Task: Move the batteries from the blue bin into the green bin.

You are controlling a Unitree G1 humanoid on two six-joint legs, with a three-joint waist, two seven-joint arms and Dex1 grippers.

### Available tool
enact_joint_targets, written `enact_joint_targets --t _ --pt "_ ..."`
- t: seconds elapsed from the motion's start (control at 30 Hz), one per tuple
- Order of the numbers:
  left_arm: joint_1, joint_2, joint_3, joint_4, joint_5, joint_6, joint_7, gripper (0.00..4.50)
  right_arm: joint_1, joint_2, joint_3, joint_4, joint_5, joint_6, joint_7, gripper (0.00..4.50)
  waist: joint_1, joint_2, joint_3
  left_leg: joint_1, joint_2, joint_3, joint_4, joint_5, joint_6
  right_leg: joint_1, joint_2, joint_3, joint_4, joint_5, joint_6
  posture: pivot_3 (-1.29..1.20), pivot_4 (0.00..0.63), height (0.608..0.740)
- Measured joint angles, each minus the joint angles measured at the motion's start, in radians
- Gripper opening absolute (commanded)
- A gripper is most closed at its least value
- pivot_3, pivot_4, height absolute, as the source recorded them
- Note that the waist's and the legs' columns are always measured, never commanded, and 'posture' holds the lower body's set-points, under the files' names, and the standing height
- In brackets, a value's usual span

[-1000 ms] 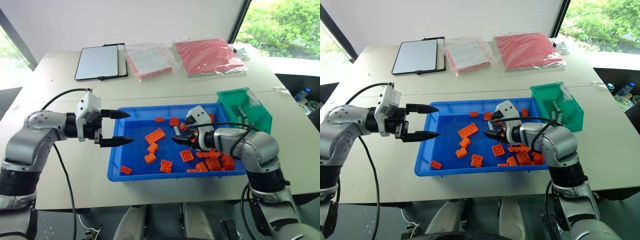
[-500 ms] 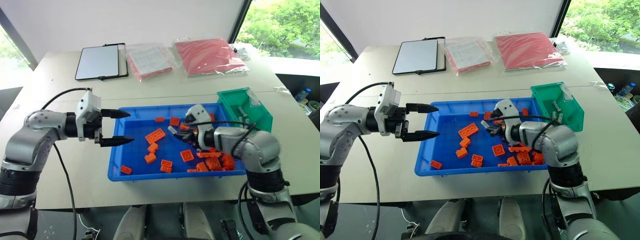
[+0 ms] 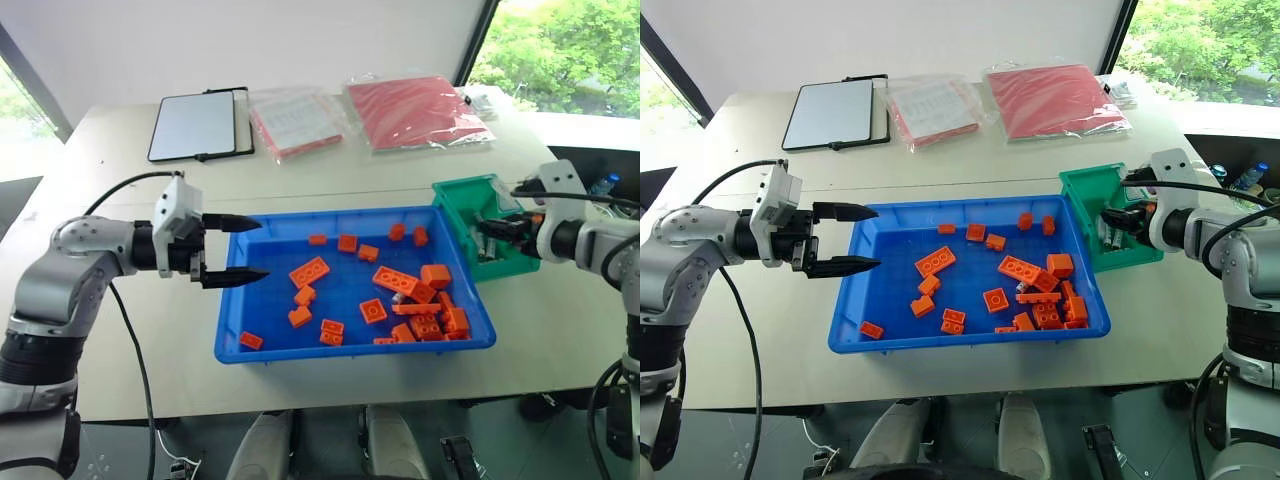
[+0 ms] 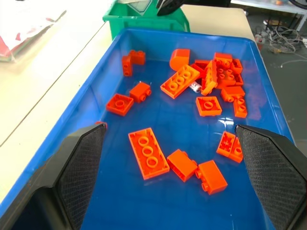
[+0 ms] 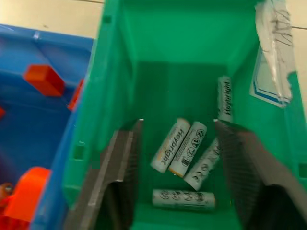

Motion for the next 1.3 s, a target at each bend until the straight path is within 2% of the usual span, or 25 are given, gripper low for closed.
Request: enact_joint_targets --t 0.1,0.2,0.3,0.37,0.47,0.6,0.8,0.87,0.93,1.03,1.07,1.2,1.3 --pt "-0.001 0.0 0.0 0.0 -0.001 0.002 -0.003 4.5 0.0 0.034 0.007 -0.098 0.035 -0.046 0.037 2.78 0.003 0.0 0.0 0.0 0.001 0.0 0.0 0.0 0.0 -0.001 0.001 0.0 0.0 0.0 0.0 0.0 0.15 0.735" --pt "-0.002 0.0 0.0 0.0 -0.001 0.005 -0.005 4.5 0.008 0.053 0.022 -0.254 0.135 -0.031 0.108 2.78 0.008 0.0 0.0 0.0 0.0 -0.001 0.0 0.0 0.001 0.0 0.0 0.0 0.0 0.0 0.0 0.0 0.15 0.735" --pt "-0.002 0.001 0.0 0.0 -0.001 0.006 -0.007 4.5 0.05 0.046 0.094 -0.35 0.167 -0.019 0.137 2.78 0.015 -0.001 0.0 0.0 0.0 -0.002 0.003 -0.001 0.001 0.003 0.0 -0.001 -0.002 0.0 0.0 0.0 0.15 0.735" --pt "-0.002 0.0 0.0 0.0 -0.001 0.006 -0.007 4.5 0.087 0.046 0.183 -0.366 0.152 -0.018 0.136 3.32 0.014 -0.002 0.0 -0.001 -0.001 -0.002 0.004 -0.001 0.001 0.003 -0.001 -0.001 -0.003 0.0 0.0 0.0 0.15 0.735" --pt "-0.009 0.0 0.0 0.0 -0.001 0.007 -0.006 4.5 0.103 0.045 0.297 -0.362 0.103 -0.035 0.129 4.44 0.012 -0.002 0.0 -0.001 -0.001 -0.001 0.004 -0.001 0.001 0.002 -0.001 0.0 -0.003 0.0 0.0 0.0 0.15 0.735" --pt "-0.012 -0.001 0.0 0.0 -0.001 0.007 -0.006 4.5 0.102 0.025 0.407 -0.343 0.027 -0.098 0.141 4.44 0.01 -0.002 0.0 -0.001 0.0 -0.001 0.003 -0.001 0.001 0.002 -0.001 0.0 -0.002 0.0 0.001 0.0 0.15 0.735" --pt "0.001 -0.002 0.001 -0.017 -0.002 0.009 0.005 4.5 0.101 0.028 0.471 -0.297 -0.036 -0.163 0.171 4.44 0.011 -0.002 0.0 -0.001 -0.001 -0.001 0.003 -0.001 0.001 0.002 -0.001 0.0 -0.002 0.0 0.001 0.0 0.15 0.735" --pt "0.014 -0.002 0.001 -0.031 -0.002 0.01 0.008 4.5 0.102 0.031 0.475 -0.276 -0.048 -0.184 0.179 3.92 0.011 -0.002 0.0 -0.001 -0.001 -0.001 0.003 -0.001 0.001 0.002 -0.001 0.0 -0.002 0.0 0.001 0.0 0.15 0.735" --pt "0.023 -0.002 0.001 -0.036 -0.003 0.012 0.013 4.5 0.102 0.046 0.475 -0.259 -0.059 -0.204 0.181 3.16 0.011 -0.002 0.0 0.0 0.0 -0.002 0.003 -0.001 0.001 0.002 -0.001 0.0 -0.002 0.0 0.001 0.0 0.15 0.735" --pt "0.024 -0.002 0.002 -0.039 -0.005 0.014 0.023 4.5 0.091 0.065 0.474 -0.243 -0.072 -0.216 0.182 1.47 0.011 -0.002 0.0 0.0 -0.001 -0.001 0.003 -0.001 0.001 0.002 -0.001 0.0 -0.002 0.0 0.001 0.0 0.15 0.735" --pt "0.024 -0.002 0.003 -0.04 -0.007 0.014 0.025 4.5 0.083 0.072 0.475 -0.241 -0.076 -0.214 0.182 1.3 0.01 -0.002 0.0 0.0 -0.001 -0.002 0.003 -0.001 0.001 0.002 -0.001 0.0 -0.002 0.0 0.001 0.0 0.15 0.735" --pt "0.024 -0.002 0.004 -0.04 -0.016 0.014 0.027 4.5 0.058 0.111 0.475 -0.227 -0.077 -0.185 0.181 1.3 0.011 -0.002 0.0 0.0 -0.001 -0.002 0.003 -0.001 0.001 0.002 0.0 0.0 -0.002 0.0 0.001 0.0 0.15 0.735" --pt "0.023 -0.002 0.005 -0.039 -0.02 0.014 0.027 4.5 0.01 0.203 0.477 -0.228 -0.068 -0.152 0.163 1.3 0.005 -0.002 0.0 0.0 0.0 -0.002 0.003 -0.001 0.001 0.001 0.0 0.0 -0.001 0.0 0.001 0.0 0.15 0.735"
